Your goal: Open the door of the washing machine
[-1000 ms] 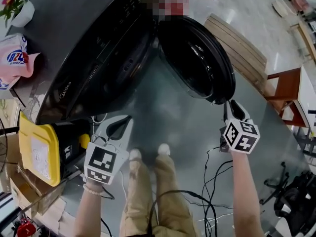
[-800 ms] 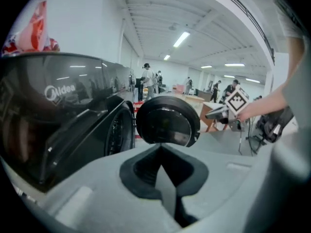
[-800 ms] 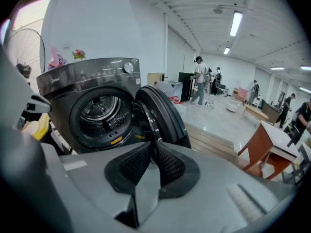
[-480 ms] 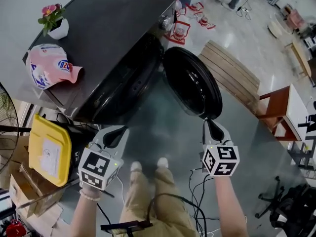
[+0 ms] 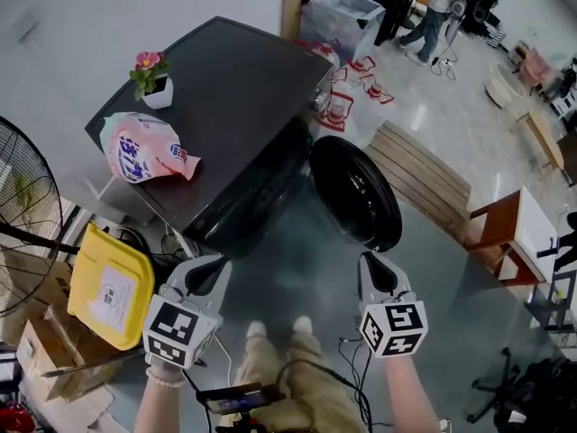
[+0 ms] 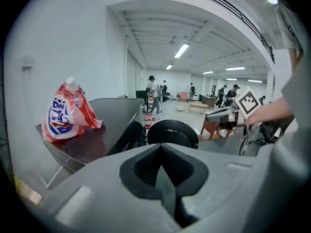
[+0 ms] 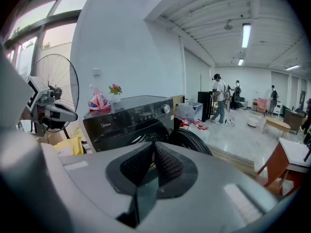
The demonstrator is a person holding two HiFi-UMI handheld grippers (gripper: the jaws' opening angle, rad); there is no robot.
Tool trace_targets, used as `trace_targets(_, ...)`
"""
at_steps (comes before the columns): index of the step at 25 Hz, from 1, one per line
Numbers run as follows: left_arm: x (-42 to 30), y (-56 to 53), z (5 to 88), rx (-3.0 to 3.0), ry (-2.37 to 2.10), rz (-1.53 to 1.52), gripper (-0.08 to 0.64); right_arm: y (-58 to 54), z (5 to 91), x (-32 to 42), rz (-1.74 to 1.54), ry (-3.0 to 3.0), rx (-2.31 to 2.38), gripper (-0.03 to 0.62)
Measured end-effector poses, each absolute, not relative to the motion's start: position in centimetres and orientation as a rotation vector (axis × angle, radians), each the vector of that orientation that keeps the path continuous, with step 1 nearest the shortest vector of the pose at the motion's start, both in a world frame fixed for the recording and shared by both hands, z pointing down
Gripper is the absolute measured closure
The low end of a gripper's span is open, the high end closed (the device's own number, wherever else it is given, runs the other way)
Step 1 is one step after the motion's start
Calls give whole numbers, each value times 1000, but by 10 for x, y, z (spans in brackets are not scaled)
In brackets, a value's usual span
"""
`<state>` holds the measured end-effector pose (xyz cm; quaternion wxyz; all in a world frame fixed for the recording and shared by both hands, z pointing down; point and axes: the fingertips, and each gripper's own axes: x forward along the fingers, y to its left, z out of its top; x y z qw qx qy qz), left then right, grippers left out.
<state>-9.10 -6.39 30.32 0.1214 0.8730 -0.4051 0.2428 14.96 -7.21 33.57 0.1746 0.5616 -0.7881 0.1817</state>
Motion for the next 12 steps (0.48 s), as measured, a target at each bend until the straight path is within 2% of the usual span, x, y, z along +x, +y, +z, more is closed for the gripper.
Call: trace_targets(12, -131, -37, 243, 2524, -1323, 619, 568, -45, 262, 115, 489, -2341, 1626, 588)
